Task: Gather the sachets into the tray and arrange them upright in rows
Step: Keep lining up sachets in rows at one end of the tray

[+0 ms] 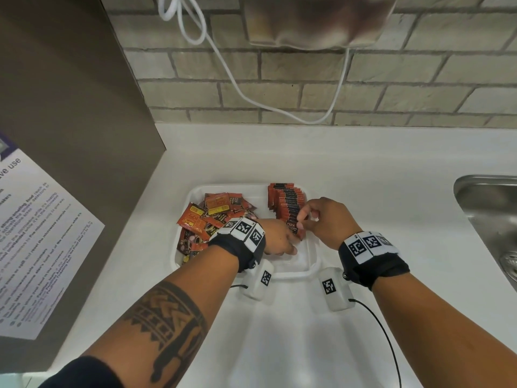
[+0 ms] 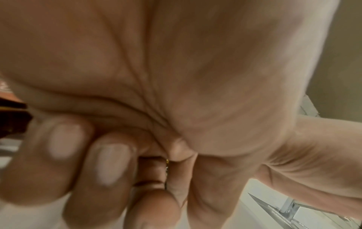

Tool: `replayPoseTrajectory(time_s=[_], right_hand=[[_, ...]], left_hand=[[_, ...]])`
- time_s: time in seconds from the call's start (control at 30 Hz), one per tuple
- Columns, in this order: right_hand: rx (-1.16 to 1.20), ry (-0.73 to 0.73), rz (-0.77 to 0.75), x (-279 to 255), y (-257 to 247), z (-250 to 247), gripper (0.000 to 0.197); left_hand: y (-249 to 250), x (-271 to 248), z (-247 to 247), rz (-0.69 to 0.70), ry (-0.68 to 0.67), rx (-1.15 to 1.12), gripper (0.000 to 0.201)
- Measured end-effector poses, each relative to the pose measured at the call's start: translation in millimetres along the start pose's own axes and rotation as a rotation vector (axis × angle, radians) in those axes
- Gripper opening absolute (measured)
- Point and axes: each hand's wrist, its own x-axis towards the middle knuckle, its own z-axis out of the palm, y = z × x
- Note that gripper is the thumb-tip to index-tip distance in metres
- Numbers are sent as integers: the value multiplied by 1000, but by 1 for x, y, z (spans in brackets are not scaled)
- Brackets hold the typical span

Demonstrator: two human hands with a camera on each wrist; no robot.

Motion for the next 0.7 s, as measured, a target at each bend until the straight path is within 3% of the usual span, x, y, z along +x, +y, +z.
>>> replayPoseTrajectory(time_s=[0.7], right_hand=[[62,-26,-23,-3,6,-2,14]], left_hand=[[7,-12,-3,21,1,-16,44]])
